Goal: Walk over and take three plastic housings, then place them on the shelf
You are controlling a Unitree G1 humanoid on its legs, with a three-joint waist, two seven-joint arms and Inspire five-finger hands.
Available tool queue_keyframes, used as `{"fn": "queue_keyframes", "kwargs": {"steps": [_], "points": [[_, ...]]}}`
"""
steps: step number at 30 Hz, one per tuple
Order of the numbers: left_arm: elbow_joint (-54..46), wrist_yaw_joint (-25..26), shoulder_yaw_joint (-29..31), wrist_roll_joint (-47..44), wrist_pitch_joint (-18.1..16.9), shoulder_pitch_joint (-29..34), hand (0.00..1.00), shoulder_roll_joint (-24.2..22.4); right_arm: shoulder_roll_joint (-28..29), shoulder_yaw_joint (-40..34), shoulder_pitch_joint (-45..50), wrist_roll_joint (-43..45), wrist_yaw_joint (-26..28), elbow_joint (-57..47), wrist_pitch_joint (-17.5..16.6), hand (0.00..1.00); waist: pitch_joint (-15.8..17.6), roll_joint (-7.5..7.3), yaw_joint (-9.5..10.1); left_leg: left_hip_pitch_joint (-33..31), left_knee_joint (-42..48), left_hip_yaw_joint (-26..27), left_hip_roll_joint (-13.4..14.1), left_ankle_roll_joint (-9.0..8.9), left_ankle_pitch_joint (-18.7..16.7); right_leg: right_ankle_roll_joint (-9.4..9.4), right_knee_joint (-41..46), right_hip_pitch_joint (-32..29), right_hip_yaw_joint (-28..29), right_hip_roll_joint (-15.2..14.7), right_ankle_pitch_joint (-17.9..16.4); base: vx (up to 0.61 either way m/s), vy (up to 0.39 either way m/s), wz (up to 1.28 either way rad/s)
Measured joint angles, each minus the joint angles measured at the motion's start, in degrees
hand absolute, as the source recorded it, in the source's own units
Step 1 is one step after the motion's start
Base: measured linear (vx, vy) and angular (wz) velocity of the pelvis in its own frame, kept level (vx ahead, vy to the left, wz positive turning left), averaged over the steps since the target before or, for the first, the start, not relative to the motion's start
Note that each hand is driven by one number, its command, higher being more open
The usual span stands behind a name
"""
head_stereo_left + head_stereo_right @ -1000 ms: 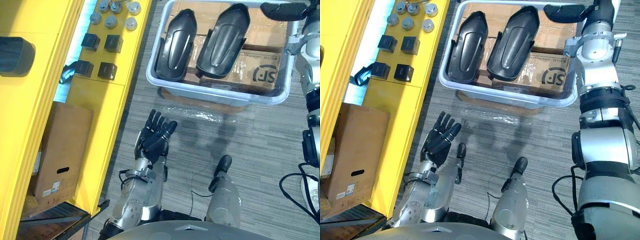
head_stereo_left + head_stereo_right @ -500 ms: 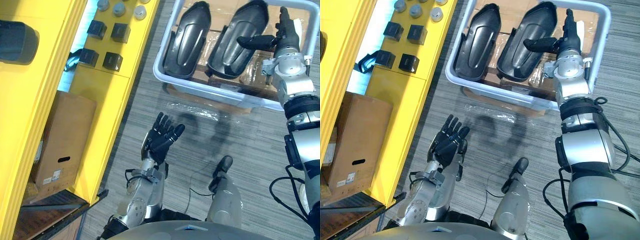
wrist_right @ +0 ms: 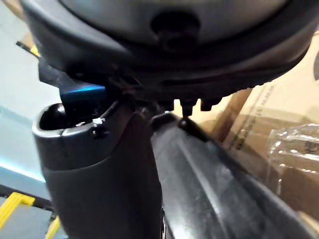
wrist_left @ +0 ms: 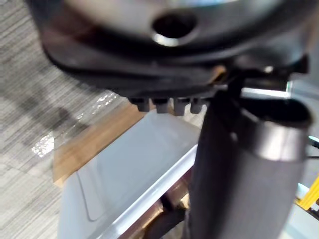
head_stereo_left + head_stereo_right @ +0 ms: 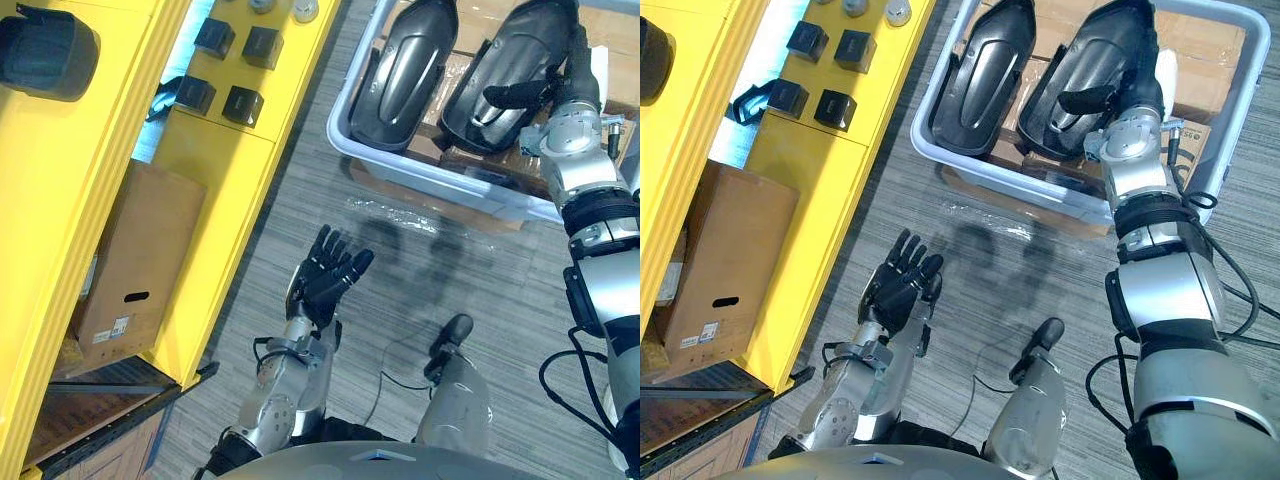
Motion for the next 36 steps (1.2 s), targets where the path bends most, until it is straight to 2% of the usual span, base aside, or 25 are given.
{"fn": "queue_keyframes", "kwargs": {"steps": [5, 10, 14, 18, 19, 21, 23, 28, 33, 36], "points": [[0.0, 0.0, -0.7, 0.0, -0.6, 0.0, 1.00, -0.5, -0.4, -0.1, -0.2, 0.0, -2.9, 1.5, 0.6, 1.00, 0.0, 0.03, -0.17, -0.1, 0.3, 0.1, 0.0, -0.02, 0.0, -0.05, 0.1, -0.1, 0.2, 0.0, 0.0, 0.00, 0.000, 0.00], [0.2, 0.0, -0.7, -0.3, -1.0, 0.1, 1.00, -1.6, -1.3, -2.0, -0.2, 0.0, -7.0, 0.8, -1.9, 1.00, -0.1, 0.16, -0.61, -0.2, 0.8, 0.1, 0.1, -0.13, -0.4, -0.25, 0.5, -0.3, 0.3, 0.0, -0.3, -0.02, -0.009, -0.01], [0.3, 0.1, -0.7, -0.4, -1.1, 0.2, 1.00, -1.6, -2.2, -2.9, -0.2, 0.0, -8.4, -0.8, -2.2, 1.00, -0.3, 0.40, -0.84, -0.5, 0.9, 0.4, 0.1, -0.12, -0.4, -0.27, 0.7, -1.0, 0.7, 0.0, -0.3, -0.02, -0.010, -0.03], [0.3, 0.8, -0.6, -0.9, -1.1, 0.2, 1.00, -1.8, -2.3, -3.5, 0.0, 0.3, -7.3, -0.8, 0.6, 1.00, -0.4, 0.53, -1.39, -0.6, 0.9, 0.6, 0.1, -0.12, -0.4, -0.26, 0.7, -1.2, 0.8, 0.0, -0.3, 0.00, -0.011, -0.03], [0.3, 1.1, -0.6, -0.9, -1.1, 0.2, 1.00, -1.9, -2.6, -3.5, 0.3, 0.6, -5.6, -0.8, 2.7, 1.00, -0.4, 0.55, -1.44, -0.6, 0.9, 0.7, 0.1, -0.13, -0.5, -0.26, 0.7, -1.3, 0.9, 0.0, -0.3, 0.01, -0.014, -0.03], [0.3, 1.5, -0.6, -0.9, -1.0, 0.2, 1.00, -2.2, -2.8, -3.8, 1.2, 0.9, -3.7, -0.8, 4.5, 1.00, -0.4, 0.59, -1.43, -0.6, 1.0, 0.8, 0.1, -0.12, -0.6, -0.26, 0.7, -1.3, 1.0, 0.0, -0.3, 0.01, -0.007, -0.02], [0.3, 1.8, -0.6, -0.9, -1.0, 0.1, 1.00, -2.4, -2.8, -3.8, 1.5, 2.4, -2.8, -0.6, 5.2, 1.00, -0.4, 0.65, -1.42, -0.8, 1.6, 0.8, 0.1, -0.10, -0.9, -0.25, 0.8, -1.3, 1.0, 0.0, -0.3, 0.00, 0.000, 0.00], [1.8, 1.8, -0.6, -0.9, -1.0, -0.3, 1.00, -2.6, -2.8, -3.4, 1.4, 2.4, -1.9, 1.0, 5.5, 1.00, -0.7, 1.10, -0.86, -1.2, 3.0, 0.7, 0.1, -0.07, -1.8, -0.21, 1.6, -1.4, 1.0, -0.2, -0.8, 0.00, 0.000, 0.00], [4.9, 1.9, -0.7, -0.9, -1.0, -0.4, 1.00, -3.9, -4.0, -2.5, 1.2, 2.4, -3.2, 1.5, 5.3, 1.00, -1.8, 2.55, 0.12, -2.2, 3.4, 0.5, 0.0, -0.04, -1.9, -0.24, 1.9, -2.2, 0.8, -0.3, -0.9, 0.00, -0.001, 0.01], [4.8, 1.8, -0.7, -0.9, -1.0, -0.5, 1.00, -4.0, -4.0, -2.6, 1.2, 2.4, -4.2, 1.5, 5.1, 1.00, -1.8, 2.57, 0.07, -2.2, 4.0, 0.4, -0.1, -0.05, -2.1, -0.20, 2.7, -2.1, 0.7, -0.6, -1.4, 0.00, -0.003, 0.04]]}}
